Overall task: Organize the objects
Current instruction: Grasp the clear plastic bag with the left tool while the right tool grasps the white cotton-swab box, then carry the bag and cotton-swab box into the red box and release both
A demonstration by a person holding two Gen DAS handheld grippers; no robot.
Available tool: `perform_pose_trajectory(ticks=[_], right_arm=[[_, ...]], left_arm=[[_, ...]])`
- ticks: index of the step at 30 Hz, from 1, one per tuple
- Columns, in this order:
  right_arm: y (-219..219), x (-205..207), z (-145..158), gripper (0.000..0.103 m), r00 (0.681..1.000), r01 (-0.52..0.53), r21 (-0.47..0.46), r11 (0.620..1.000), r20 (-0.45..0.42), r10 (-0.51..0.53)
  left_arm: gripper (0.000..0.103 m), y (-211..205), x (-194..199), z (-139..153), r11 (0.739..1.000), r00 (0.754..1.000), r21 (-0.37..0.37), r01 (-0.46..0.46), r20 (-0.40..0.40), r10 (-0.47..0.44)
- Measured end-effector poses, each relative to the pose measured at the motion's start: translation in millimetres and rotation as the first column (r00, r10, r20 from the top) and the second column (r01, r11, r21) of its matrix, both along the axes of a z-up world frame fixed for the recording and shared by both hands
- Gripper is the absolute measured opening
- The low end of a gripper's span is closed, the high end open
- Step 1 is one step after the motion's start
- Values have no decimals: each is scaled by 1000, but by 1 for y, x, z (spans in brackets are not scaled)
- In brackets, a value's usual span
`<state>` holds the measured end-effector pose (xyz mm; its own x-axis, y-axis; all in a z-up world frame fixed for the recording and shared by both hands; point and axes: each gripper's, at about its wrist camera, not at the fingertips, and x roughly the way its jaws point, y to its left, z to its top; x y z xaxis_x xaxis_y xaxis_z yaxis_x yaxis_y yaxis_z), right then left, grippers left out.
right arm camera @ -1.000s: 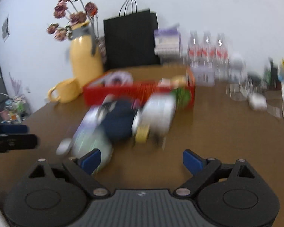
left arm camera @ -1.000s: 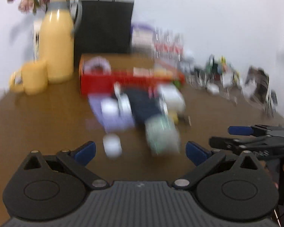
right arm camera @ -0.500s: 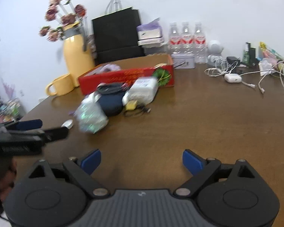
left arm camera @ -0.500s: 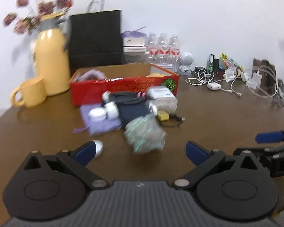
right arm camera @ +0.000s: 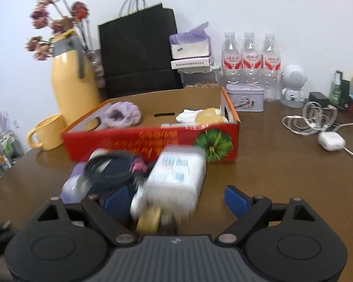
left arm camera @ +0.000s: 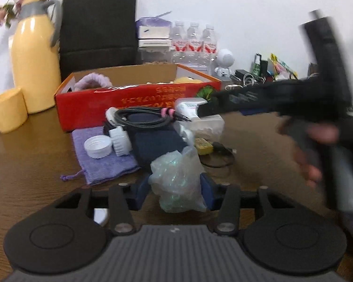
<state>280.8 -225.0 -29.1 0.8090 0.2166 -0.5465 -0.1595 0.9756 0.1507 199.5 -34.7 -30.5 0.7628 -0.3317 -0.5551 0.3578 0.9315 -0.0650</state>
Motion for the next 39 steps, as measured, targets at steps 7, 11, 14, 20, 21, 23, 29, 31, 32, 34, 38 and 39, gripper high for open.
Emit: perform_pose_trajectory(ticks=[7,11,14,20,21,23,29,31,32,34,38,39], right_arm=[[23,61,-18,73,999,20,-70,997,-49,-24],[14,51,-22,67,997,46,-83,996,-60,-51],[-6,30,-11,67,998,59,-6,998,-16,-59],[-14,-57,14,67,997,31,-82,996,76,-25],[-15,-73,13,67,998,7,-77,997,65,-2],[-14,-104,7,67,999,-36,-60,998,24,37],[-3,-173,-16,67,996,-78,-47,996,-43,76],[-1,-186,-19,67,996,-72,-32,997,-45,71],[0,-191,-19,68,996,-78,-37,996,-39,76],[4,-200,-19,68,996,-85,-51,995,-28,84],[2,-206,-18,68,996,-81,-50,995,-27,80],[2,-205,-18,68,996,-80,-46,996,-30,79]], left_arm=[[48,-5,13,-9,999,998,-29,25,-60,-27],[39,-4,11,-9,999,998,-31,32,-57,-34],[38,0,-3,2,1000,999,-10,30,-23,-30],[41,12,-48,17,997,998,46,64,7,-64],[41,12,-57,14,995,997,68,72,-7,-72],[41,10,-74,8,992,997,103,77,-30,-75],[63,7,-111,4,988,999,148,46,2,-47],[65,3,-114,5,986,999,162,33,16,-36],[66,2,-114,5,986,999,163,29,24,-34],[68,-2,-116,6,985,999,173,28,36,-34],[59,-7,-115,3,982,999,187,33,26,-39],[52,-7,-113,1,982,999,183,37,16,-41]])
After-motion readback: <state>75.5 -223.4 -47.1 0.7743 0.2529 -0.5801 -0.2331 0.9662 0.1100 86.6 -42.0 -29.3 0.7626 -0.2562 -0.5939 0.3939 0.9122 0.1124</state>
